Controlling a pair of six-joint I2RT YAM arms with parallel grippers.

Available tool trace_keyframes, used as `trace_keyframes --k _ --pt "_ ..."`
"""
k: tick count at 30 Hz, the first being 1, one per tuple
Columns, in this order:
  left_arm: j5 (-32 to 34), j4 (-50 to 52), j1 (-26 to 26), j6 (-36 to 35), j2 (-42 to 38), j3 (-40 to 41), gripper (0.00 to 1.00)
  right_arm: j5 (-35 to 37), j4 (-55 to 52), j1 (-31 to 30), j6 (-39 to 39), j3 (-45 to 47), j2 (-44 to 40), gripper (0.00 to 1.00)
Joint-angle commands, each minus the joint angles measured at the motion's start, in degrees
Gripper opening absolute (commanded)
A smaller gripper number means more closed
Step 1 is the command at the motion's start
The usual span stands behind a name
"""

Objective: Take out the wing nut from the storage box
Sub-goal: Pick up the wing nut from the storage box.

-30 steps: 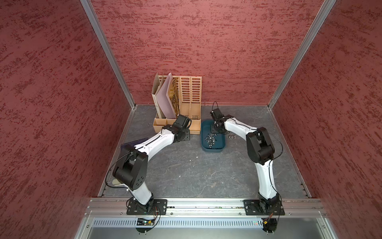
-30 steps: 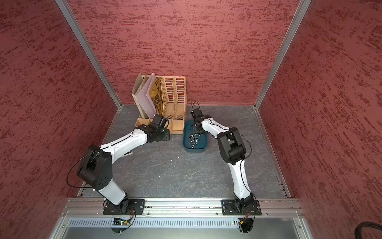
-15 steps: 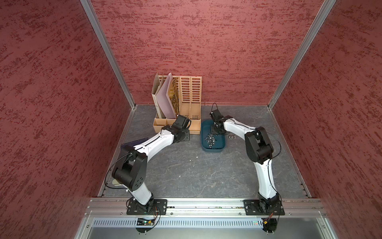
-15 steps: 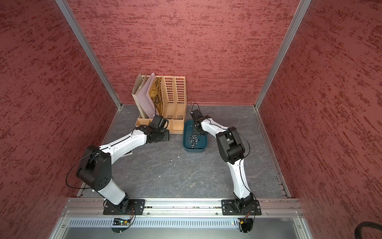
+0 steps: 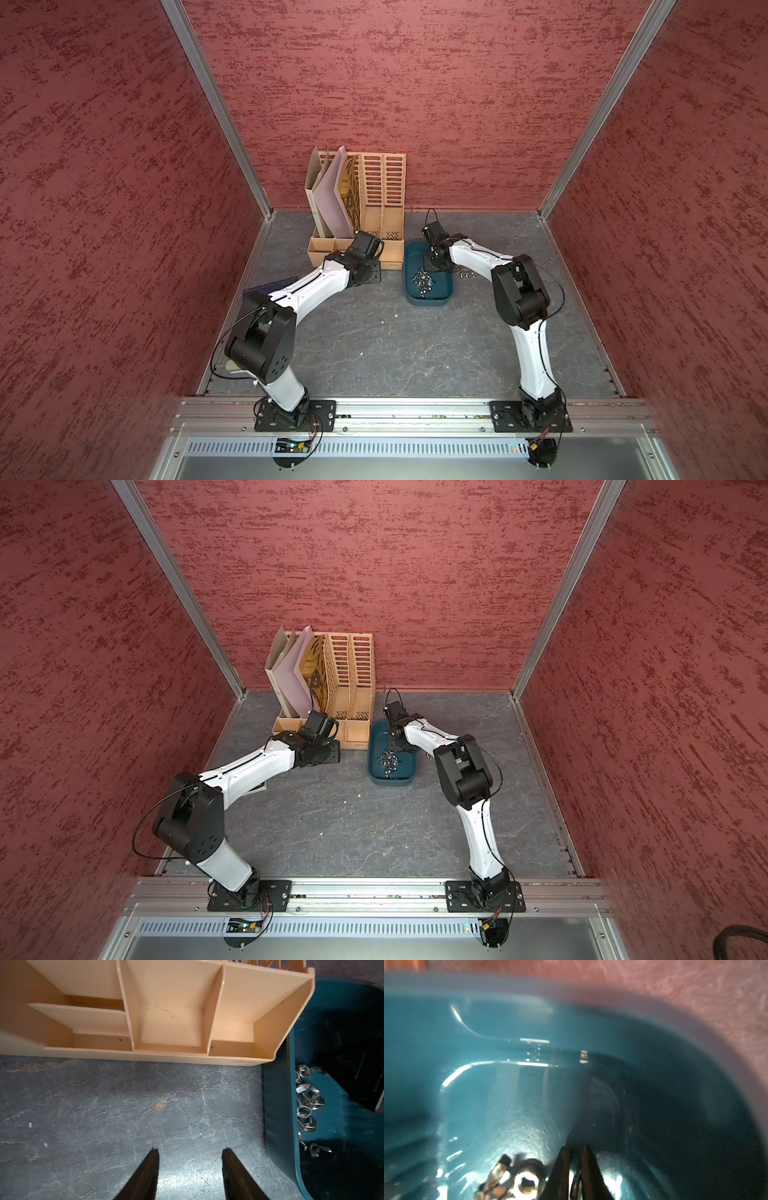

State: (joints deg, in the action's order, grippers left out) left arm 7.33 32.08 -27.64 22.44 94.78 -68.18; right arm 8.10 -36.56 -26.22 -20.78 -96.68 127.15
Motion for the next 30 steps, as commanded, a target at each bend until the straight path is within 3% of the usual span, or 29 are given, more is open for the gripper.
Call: trace_keyframes --k 1,16,30 --pt "-0.7 -1.0 0.0 0.3 -1.9 0.6 0.52 1.4 -0.3 -0.4 0.1 1.2 -3.6 0.19" --pt "-0.8 -1.1 -0.5 0.4 -1.5 0.4 0.52 0.6 -3.0 -1.4 -0.5 3.7 -8.1 0.24" --pt "-1.0 -1.0 0.1 -0.5 -2.1 0.6 0.52 1.0 -4.0 -2.1 -3.0 4.1 -5.6 0.25"
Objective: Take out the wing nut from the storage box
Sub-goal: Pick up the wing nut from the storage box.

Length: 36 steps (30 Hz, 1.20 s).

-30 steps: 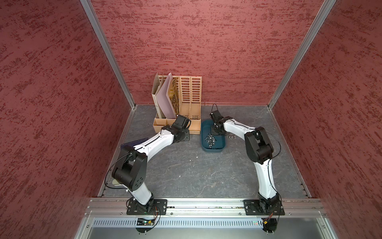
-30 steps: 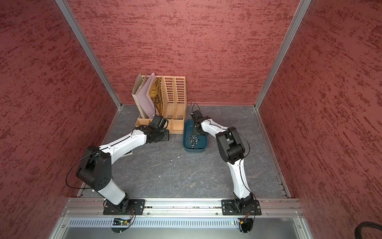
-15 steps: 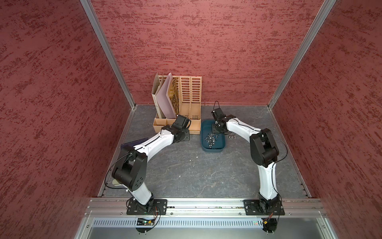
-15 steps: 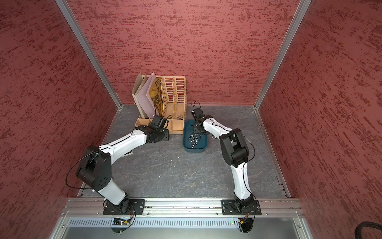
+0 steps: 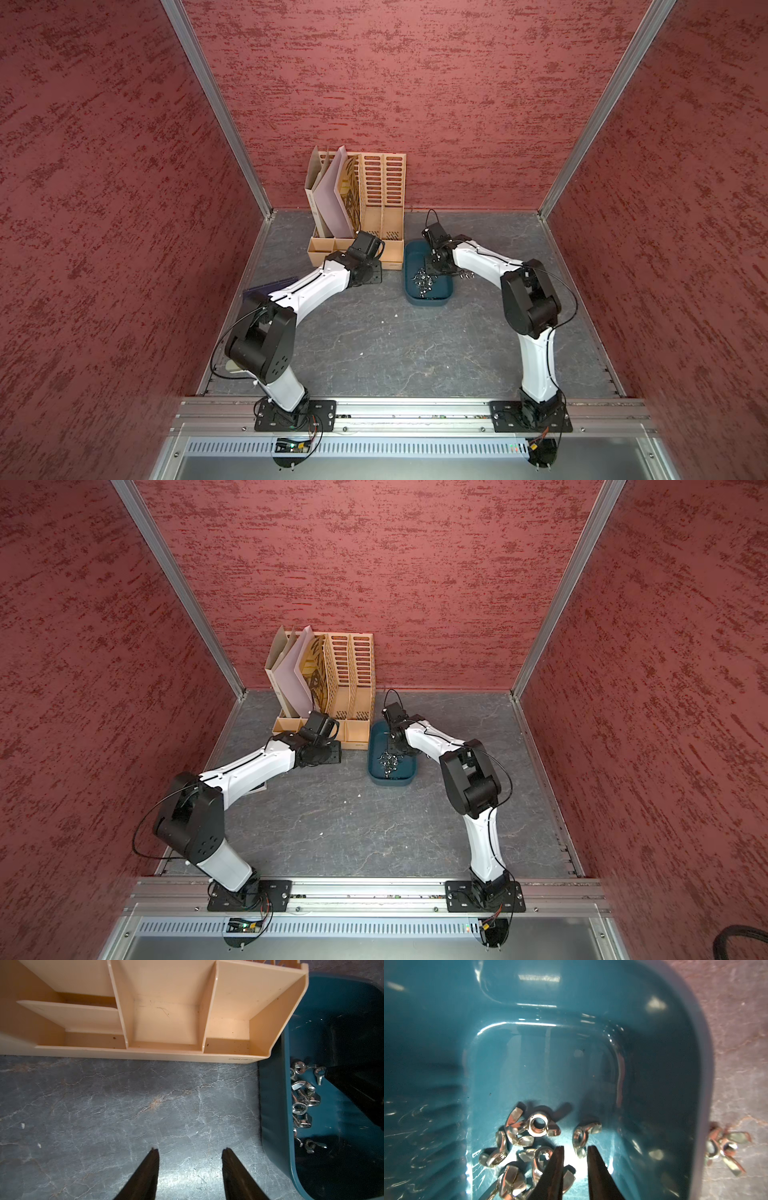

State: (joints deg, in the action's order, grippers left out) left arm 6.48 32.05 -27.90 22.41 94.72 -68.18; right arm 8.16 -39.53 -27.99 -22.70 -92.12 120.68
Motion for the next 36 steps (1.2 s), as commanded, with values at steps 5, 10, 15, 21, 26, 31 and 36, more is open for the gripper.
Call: trace_keyframes --k 5,10,15,21,26,31,36 --pt "0.0 -0.7 0.6 -0.7 -2.3 0.6 0.52 1.2 -2.4 -0.2 -1.6 -2.4 3.0 0.26" --pt "0.0 -0.5 0.9 -0.9 -2.5 0.5 0.52 1.1 -2.5 -0.1 -1.7 -2.9 3.6 0.27" --pt "-0.2 -0.7 0.9 -0.8 -2.3 0.5 0.52 0.7 -2.6 0.0 -1.7 -3.6 4.7 0.27" --pt "0.0 -0.7 1.0 -0.7 -2.3 0.7 0.52 0.6 -2.3 0.4 -1.7 -4.8 5.8 0.23" --pt "0.2 -0.7 1.1 -0.6 -2.5 1.1 0.52 0.7 -2.1 0.8 -1.3 -5.0 5.5 0.20" --pt "-0.1 -1.0 1.1 -0.4 -2.4 1.1 0.52 0.6 -2.0 0.8 -0.8 -5.4 5.8 0.14" --pt "-0.1 -0.9 1.1 -0.4 -2.4 1.2 0.52 0.5 -1.7 0.8 -0.6 -5.1 5.8 0.10"
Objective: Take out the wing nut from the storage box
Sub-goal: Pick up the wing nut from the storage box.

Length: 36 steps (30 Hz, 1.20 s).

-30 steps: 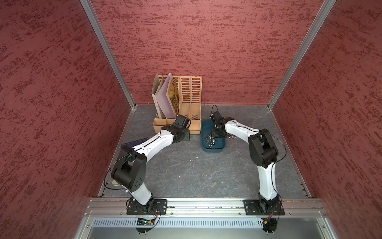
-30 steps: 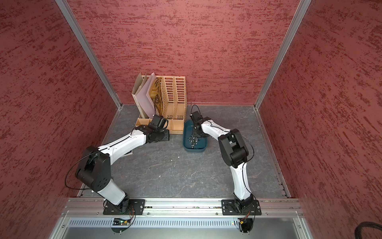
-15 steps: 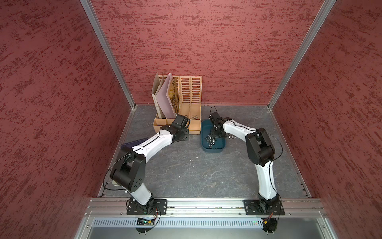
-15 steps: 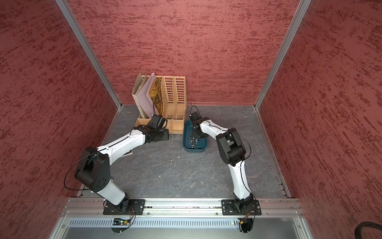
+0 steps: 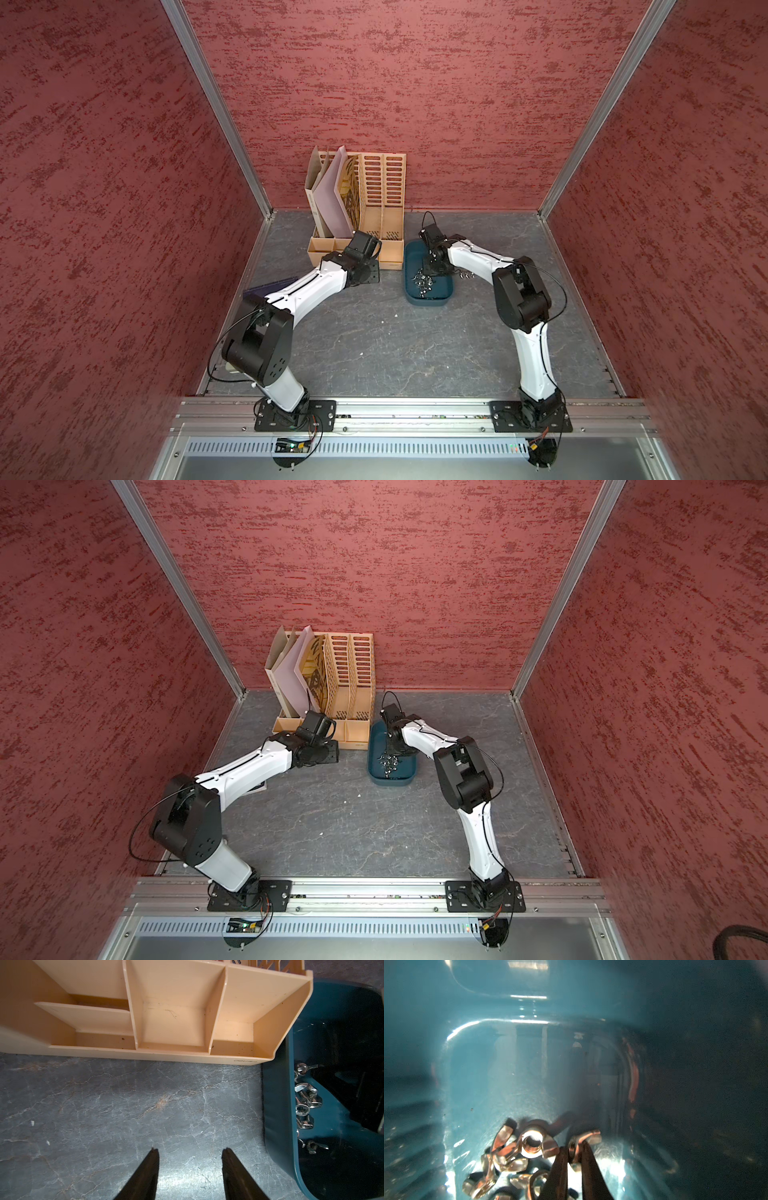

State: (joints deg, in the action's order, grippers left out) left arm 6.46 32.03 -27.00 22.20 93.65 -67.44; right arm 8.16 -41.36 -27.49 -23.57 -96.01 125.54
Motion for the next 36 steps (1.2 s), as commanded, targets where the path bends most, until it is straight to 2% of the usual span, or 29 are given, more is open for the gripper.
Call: trace_keyframes --k 1,10,28,36 --pt "0.0 -0.8 0.2 -0.2 -1.4 0.5 0.53 0.5 0.2 0.4 0.4 -1.2 1.0 0.09" --pt "-0.1 -1.0 0.1 0.0 -1.5 0.6 0.52 1.0 0.2 0.5 1.4 -1.0 -0.6 0.05" --pt "0.1 -0.9 -0.3 0.2 -1.5 0.3 0.52 2.4 -0.4 0.4 3.3 -1.2 -4.7 0.03" --pt "0.1 -1.0 -0.4 0.2 -1.3 0.0 0.52 3.1 -1.1 0.4 4.2 -1.0 -9.3 0.03"
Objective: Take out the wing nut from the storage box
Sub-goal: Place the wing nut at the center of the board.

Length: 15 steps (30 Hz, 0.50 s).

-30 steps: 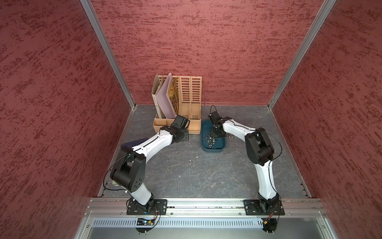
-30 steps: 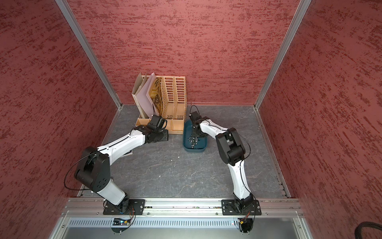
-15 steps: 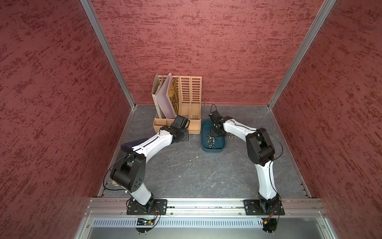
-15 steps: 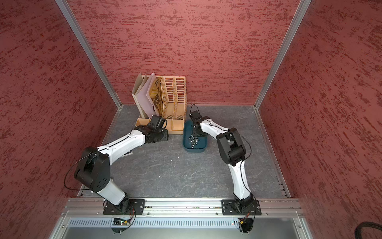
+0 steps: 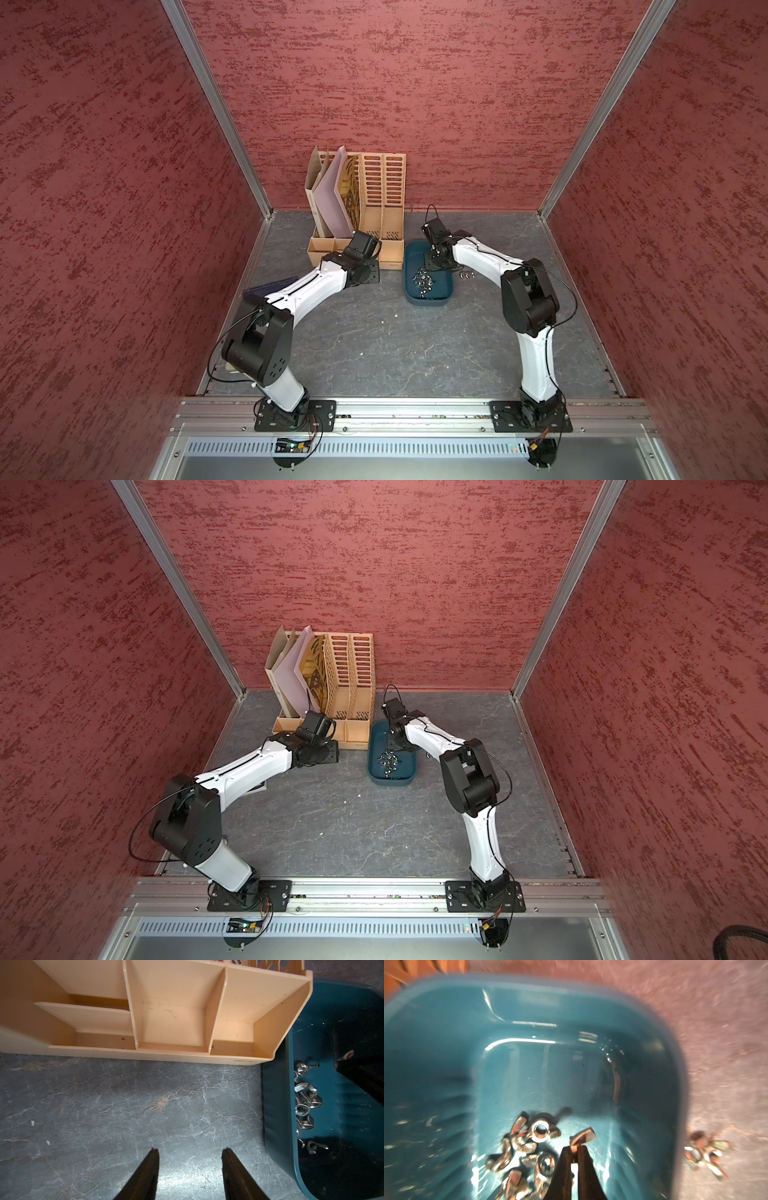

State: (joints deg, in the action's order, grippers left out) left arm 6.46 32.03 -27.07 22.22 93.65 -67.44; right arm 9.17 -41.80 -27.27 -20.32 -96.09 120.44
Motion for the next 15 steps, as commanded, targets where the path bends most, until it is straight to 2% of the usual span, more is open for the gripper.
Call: trace_keyframes --k 1,8,15 --pt "0.2 -1.0 -0.4 0.2 -1.2 0.0 0.52 2.3 -0.9 0.2 1.1 -0.9 -4.9 0.02" --pt "0.0 -1.0 -0.5 0.1 -0.8 -0.5 0.53 4.2 -1.4 0.4 2.1 0.8 -9.9 0.02" --pt "0.0 -0.8 -0.7 -0.2 -0.4 -1.7 0.52 5.2 -1.5 4.0 3.3 4.7 -15.2 0.02"
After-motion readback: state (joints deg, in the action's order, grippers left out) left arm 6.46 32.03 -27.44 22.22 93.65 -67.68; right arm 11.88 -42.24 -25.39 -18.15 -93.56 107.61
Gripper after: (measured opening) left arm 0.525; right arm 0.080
